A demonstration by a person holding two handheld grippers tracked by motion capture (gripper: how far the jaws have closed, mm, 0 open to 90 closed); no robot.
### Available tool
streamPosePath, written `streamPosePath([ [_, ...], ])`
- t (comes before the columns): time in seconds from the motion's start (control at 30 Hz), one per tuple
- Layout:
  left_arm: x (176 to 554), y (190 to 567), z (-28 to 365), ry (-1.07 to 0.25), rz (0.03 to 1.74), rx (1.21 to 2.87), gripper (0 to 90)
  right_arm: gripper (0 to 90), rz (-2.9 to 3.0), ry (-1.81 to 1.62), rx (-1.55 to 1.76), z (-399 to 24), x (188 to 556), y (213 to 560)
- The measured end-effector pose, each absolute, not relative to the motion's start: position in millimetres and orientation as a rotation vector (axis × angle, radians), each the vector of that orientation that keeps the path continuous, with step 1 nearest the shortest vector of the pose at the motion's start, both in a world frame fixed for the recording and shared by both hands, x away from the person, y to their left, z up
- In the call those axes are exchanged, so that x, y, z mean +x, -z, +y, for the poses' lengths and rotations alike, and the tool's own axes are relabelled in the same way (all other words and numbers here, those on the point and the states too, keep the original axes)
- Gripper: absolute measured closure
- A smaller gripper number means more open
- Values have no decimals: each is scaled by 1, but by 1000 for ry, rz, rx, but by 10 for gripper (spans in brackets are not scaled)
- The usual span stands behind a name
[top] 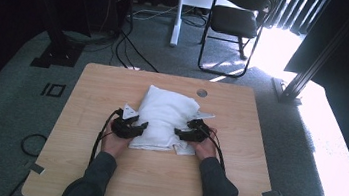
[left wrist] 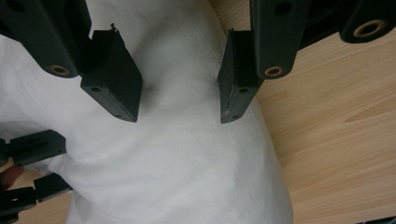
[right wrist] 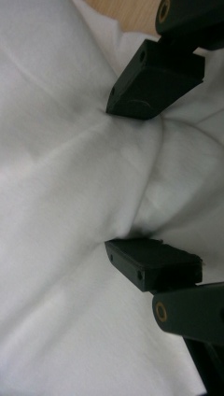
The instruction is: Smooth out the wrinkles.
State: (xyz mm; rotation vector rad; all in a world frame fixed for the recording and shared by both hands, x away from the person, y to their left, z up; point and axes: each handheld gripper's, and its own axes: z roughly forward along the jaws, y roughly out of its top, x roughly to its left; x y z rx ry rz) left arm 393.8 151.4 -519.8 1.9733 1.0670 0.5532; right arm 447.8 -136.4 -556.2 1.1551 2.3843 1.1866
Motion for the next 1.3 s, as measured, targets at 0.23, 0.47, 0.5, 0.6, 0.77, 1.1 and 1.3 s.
streamPosePath([
  [0.23, 386, 518, 153, -568, 1028, 1976, 496, 192, 2378, -1118, 1155, -165, 435, 555],
  [0.47, 379, 512, 165, -555, 1027, 1918, 471, 218, 2317, -1078, 1205, -198, 417, 553],
  [0.5, 378, 510, 168, -550, 1028, 1908, 471, 222, 2309, -1094, 1211, -202, 414, 552],
  [0.6, 373, 504, 177, -549, 1036, 1890, 470, 227, 2274, -1138, 1250, -214, 401, 550],
  [0.77, 365, 499, 194, -521, 1069, 1847, 457, 227, 2209, -1156, 1286, -231, 375, 551],
  [1.1, 346, 491, 206, -504, 1055, 1806, 454, 227, 2157, -1154, 1274, -236, 348, 546],
  [1.3, 334, 491, 207, -499, 1032, 1811, 451, 227, 2144, -1152, 1285, -239, 347, 544],
])
